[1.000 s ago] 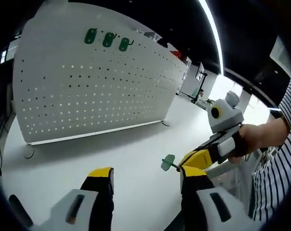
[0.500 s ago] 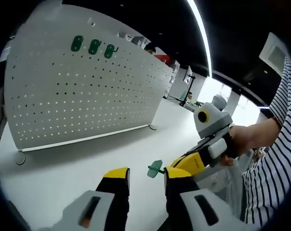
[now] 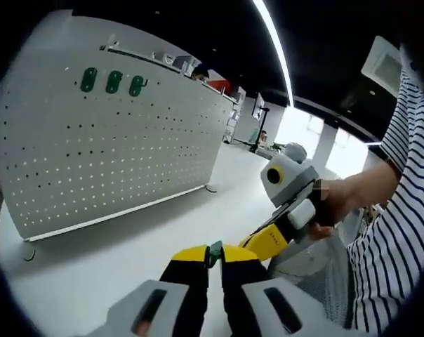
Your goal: Insert the hook assembly into the mounting plate slot until the hook locks in place.
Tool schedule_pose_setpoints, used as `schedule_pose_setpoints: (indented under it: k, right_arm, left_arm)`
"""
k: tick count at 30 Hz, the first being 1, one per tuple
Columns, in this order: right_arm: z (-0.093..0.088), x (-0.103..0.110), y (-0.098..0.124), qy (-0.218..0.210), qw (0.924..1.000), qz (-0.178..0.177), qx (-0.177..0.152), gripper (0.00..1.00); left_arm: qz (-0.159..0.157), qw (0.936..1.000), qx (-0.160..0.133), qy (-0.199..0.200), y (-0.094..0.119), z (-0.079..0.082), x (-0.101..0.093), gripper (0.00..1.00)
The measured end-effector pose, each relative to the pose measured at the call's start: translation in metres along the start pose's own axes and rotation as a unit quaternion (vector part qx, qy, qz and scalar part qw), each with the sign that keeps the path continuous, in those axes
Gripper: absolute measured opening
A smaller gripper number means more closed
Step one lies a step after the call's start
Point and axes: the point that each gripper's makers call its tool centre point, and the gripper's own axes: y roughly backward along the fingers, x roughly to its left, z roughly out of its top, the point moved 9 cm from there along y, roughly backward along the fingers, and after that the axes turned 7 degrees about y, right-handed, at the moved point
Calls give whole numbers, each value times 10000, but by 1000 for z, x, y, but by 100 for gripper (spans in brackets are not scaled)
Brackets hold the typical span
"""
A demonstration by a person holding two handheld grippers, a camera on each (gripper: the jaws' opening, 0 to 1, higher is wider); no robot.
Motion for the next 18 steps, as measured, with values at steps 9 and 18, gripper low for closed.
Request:
schedule_pose_setpoints:
  k: [9, 18]
  right_arm:
    - [-1, 0, -1, 802, 9964, -258, -3, 1]
    - [19, 5, 12, 2178, 9707, -1019, 0, 8]
  left_arm:
    - [291, 9978, 541, -263, -6, -2, 2, 4]
    - [1059, 9910, 657, 490, 4, -6, 25, 3]
